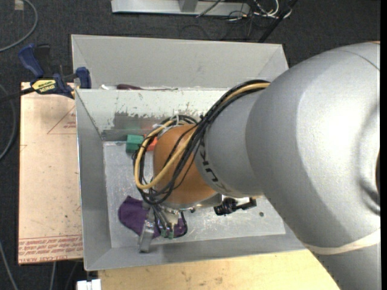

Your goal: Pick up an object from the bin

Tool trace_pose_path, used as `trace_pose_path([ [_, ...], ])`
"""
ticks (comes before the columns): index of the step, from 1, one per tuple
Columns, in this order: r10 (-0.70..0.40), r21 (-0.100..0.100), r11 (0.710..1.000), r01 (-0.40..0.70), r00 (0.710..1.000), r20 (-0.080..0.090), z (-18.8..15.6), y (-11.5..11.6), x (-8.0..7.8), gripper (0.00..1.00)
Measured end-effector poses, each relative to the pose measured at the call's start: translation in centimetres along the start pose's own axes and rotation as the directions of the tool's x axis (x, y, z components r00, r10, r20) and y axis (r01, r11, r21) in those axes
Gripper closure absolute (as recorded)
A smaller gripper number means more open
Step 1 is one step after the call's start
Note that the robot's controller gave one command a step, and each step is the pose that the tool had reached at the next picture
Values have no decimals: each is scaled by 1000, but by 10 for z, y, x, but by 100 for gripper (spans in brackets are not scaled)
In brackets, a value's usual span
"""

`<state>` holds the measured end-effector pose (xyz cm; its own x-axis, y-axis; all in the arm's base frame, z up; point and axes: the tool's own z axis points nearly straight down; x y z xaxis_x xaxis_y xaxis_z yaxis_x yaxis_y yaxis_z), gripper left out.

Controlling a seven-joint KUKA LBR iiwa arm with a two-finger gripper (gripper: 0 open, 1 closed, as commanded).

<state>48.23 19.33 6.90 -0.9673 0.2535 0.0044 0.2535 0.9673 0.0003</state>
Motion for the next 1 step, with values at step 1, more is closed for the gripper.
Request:
trace_pose_path([
  [1, -35, -6, 999, 35, 999, 6, -1, 3, -13, 100],
])
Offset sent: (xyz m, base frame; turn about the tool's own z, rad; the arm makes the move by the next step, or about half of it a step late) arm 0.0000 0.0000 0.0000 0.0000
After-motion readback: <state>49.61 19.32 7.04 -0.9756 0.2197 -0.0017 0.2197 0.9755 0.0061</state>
